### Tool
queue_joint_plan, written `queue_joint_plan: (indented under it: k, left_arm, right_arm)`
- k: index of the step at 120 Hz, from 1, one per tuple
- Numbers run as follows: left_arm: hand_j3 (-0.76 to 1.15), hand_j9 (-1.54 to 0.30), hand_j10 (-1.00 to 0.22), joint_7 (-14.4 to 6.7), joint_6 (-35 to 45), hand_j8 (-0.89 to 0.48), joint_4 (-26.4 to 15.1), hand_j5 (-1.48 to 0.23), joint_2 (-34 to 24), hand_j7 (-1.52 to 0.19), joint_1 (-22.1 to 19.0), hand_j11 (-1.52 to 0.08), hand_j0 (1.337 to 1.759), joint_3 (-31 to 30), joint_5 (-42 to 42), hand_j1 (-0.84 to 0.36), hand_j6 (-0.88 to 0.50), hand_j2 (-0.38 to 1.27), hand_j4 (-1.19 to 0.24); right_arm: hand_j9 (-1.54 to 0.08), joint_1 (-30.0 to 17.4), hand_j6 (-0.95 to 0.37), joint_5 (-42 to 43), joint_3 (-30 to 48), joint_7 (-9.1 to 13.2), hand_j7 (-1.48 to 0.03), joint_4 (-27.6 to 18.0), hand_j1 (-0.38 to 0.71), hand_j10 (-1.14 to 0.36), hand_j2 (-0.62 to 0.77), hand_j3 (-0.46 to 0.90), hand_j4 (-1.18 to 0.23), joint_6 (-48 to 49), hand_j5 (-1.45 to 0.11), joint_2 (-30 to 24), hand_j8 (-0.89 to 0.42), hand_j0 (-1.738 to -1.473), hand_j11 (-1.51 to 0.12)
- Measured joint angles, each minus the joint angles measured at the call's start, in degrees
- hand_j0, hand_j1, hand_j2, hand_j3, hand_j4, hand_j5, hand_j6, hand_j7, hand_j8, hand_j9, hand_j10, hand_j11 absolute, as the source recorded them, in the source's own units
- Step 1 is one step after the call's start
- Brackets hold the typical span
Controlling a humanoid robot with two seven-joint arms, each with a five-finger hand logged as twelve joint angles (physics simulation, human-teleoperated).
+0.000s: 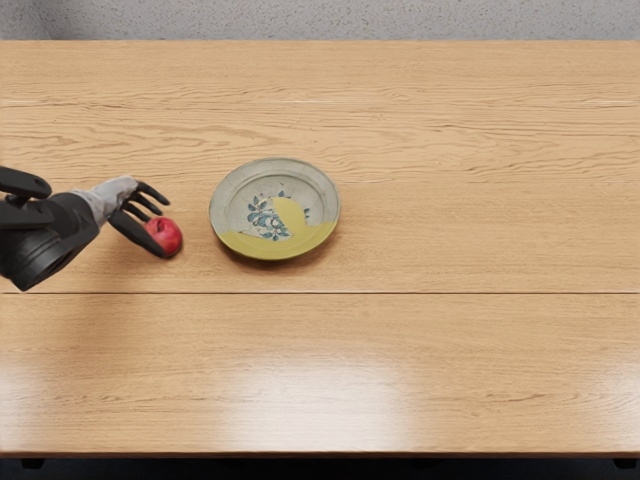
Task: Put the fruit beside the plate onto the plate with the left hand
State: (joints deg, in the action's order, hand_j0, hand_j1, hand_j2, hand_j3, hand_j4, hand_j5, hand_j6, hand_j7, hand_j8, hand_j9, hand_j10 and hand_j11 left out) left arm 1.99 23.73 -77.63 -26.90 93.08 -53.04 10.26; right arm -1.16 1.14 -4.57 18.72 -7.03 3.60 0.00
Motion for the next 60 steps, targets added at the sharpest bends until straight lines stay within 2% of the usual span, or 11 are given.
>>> queue_joint_plan:
  k: [28,60]
  left_arm:
    - [0.0,-0.6,-0.43,0.0,1.4,-0.44,1.4,-0.59,0.8,-0.59,-1.2,-0.6,1.657,0.3,-0.1,-0.16,-0.44,0.23,-0.44]
    - [0.0,-0.62,-0.47,-0.2,1.6,-0.47,1.7,-0.62,2.2,-0.62,-1.1,-0.62,1.658,1.0,0.1,-0.21,-0.47,0.15,-0.47]
  right_arm:
    - [0.0,0.0,0.0,0.0,0.0,0.0,0.0,0.0,-0.35,0.0,0.0,0.0,0.0,0.0,0.0,0.0,0.0,-1.658,0.0]
    - [0.0,0.0,0.0,0.0,0.0,0.0,0.0,0.0,-0.35,0.0,0.0,0.0,0.0,0.0,0.0,0.0,0.0,-1.658,0.0]
